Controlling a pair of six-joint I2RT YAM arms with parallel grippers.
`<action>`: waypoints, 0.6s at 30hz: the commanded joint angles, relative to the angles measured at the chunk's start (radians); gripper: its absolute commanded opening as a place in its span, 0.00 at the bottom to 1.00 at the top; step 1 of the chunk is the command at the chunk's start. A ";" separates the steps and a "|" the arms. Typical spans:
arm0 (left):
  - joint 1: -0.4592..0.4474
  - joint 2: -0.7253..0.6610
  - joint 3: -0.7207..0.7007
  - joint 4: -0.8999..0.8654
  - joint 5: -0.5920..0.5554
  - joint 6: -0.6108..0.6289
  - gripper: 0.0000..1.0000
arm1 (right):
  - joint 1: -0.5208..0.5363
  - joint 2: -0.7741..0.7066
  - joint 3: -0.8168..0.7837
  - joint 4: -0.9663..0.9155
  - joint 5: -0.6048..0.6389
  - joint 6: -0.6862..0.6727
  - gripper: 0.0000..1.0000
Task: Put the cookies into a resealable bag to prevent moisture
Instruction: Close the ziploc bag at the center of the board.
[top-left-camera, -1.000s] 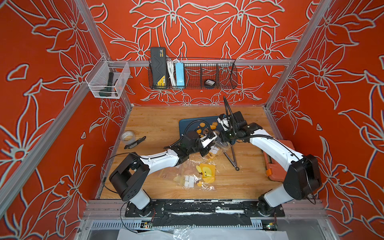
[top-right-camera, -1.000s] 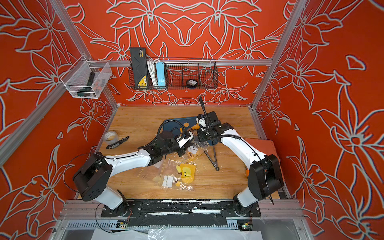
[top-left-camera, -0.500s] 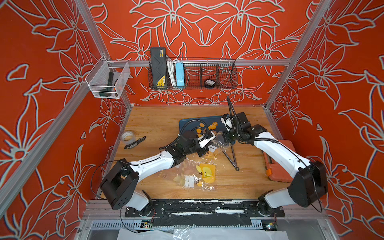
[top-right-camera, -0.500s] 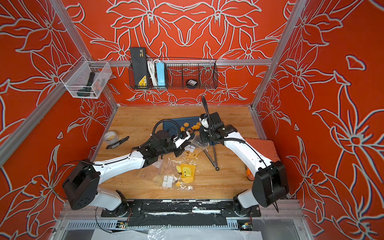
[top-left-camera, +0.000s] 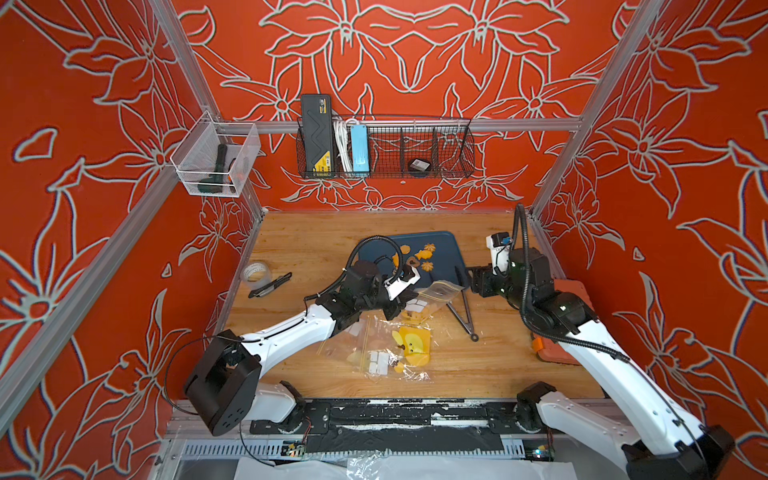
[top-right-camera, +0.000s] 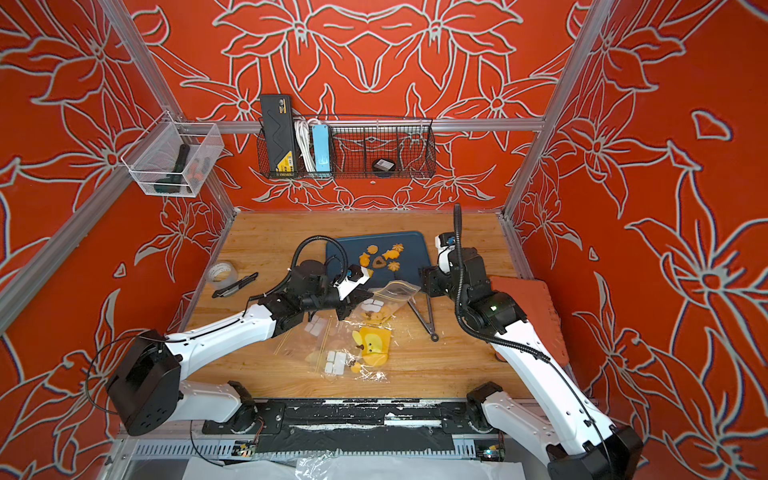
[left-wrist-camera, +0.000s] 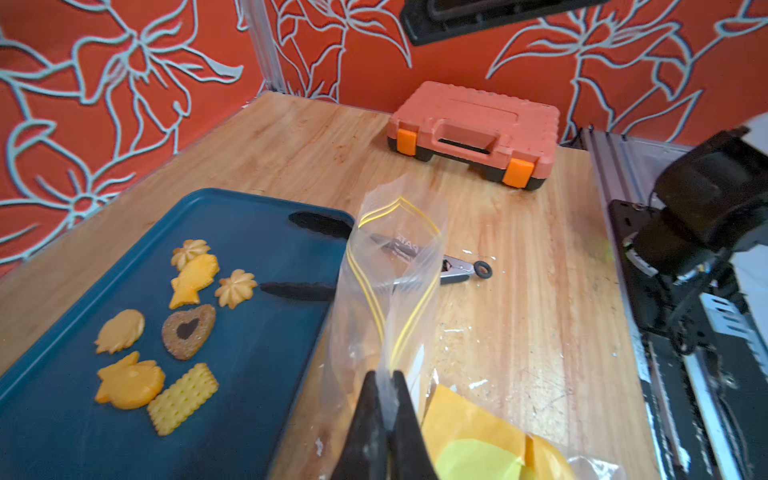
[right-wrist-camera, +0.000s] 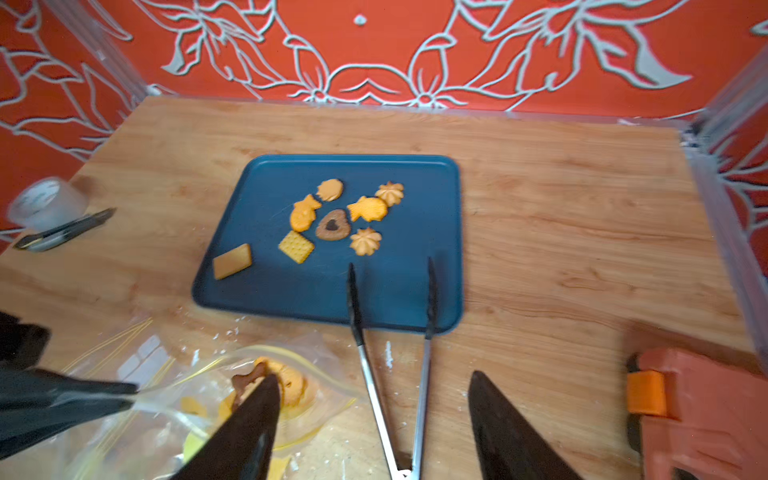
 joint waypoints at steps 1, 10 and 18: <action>0.025 -0.008 0.026 0.004 0.097 -0.011 0.00 | -0.021 -0.041 -0.075 0.061 0.087 0.022 0.75; 0.180 0.074 0.025 0.040 0.099 -0.133 0.00 | -0.067 0.031 -0.126 0.160 -0.248 0.008 0.80; 0.254 0.104 0.010 0.075 0.098 -0.184 0.00 | -0.144 0.203 -0.212 0.541 -0.646 0.059 0.80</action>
